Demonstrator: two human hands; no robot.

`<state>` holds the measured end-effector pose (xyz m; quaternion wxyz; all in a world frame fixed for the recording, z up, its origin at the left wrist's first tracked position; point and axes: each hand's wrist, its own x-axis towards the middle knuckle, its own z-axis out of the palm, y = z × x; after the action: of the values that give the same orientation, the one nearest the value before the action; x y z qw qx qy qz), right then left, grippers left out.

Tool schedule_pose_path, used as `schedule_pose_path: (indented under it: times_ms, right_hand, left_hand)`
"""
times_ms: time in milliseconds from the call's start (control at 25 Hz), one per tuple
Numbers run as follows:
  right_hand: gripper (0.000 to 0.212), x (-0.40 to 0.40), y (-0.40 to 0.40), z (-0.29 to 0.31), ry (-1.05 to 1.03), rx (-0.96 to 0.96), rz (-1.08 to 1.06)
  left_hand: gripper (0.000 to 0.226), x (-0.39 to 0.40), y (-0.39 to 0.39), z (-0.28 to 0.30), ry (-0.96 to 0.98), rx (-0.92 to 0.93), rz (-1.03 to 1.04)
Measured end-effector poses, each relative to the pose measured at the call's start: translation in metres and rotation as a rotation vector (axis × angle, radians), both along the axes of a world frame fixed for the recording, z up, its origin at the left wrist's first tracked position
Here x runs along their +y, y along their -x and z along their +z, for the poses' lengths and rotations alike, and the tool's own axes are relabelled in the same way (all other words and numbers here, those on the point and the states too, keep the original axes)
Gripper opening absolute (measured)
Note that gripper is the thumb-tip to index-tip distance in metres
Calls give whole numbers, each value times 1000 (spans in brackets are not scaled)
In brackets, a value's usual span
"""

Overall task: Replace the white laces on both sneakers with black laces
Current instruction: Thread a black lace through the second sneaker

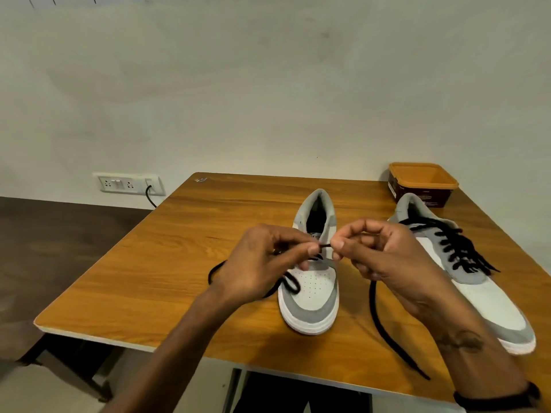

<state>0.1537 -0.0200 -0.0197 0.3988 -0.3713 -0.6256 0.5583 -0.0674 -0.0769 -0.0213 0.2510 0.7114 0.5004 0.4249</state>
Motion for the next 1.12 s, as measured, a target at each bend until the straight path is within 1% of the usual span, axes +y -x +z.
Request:
schedule_pose_path:
  times_ms: [40, 120, 160, 240, 280, 320, 400, 440, 480, 520, 600, 680, 720, 800, 880, 960, 1040, 1120]
  right_hand:
    - [24, 3, -5, -1, -19, -11, -43]
    - [20, 9, -18, -5, -46, -40, -114]
    - [18, 12, -24, -7, -55, -54, -147]
    - [16, 15, -28, -12, -67, -72, -176]
    - [17, 14, -24, -14, -74, -86, -155]
    - [17, 12, -17, -16, -81, -102, -104]
    - [17, 7, 1, -19, -77, -100, 25]
    - [16, 5, 8, -20, -78, -88, 57]
    - [15, 6, 11, -21, -89, -83, 53]
    - [15, 7, 11, -21, -110, -86, 24]
    - [14, 10, 4, -22, -143, -87, -52]
    - [13, 13, -3, -26, -139, -63, -101]
    - [13, 14, -4, -27, -137, -65, -99]
    - [18, 12, 3, -30, -158, -104, -47]
    - [19, 9, 13, -32, -193, -131, 14]
    - [13, 8, 18, -35, -209, -127, 3]
    - [13, 8, 17, -38, -218, -102, -50]
    - [13, 9, 15, -40, -231, -94, -58]
  left_hand:
    - [21, 1, 13, -1, -36, 56, 128]
    - [18, 4, 43, -3, -52, 242, 391]
    - [18, 4, 57, -4, -48, 338, 490]
    - [21, 5, 71, -10, -51, 485, 581]
    - [28, 6, 70, -11, -79, 512, 560]
    - [37, 6, 60, -11, -98, 490, 477]
    - [47, 5, 26, -7, -47, 318, 197]
    - [46, 4, 10, -8, -13, 226, 70]
    - [41, 6, 1, -12, -10, 166, 12]
    - [34, 8, -1, -14, -31, 138, 28]
    - [22, 13, 13, -15, -67, 139, 141]
    - [17, 13, 28, -16, -73, 181, 249]
    - [18, 12, 29, -16, -81, 217, 272]
    - [31, 11, 18, -18, -98, 256, 210]
    - [38, 11, 2, -23, -95, 207, 99]
    - [33, 14, -1, -27, -116, 160, 100]
    - [25, 16, 3, -31, -122, 159, 158]
    - [22, 17, 6, -34, -102, 159, 164]
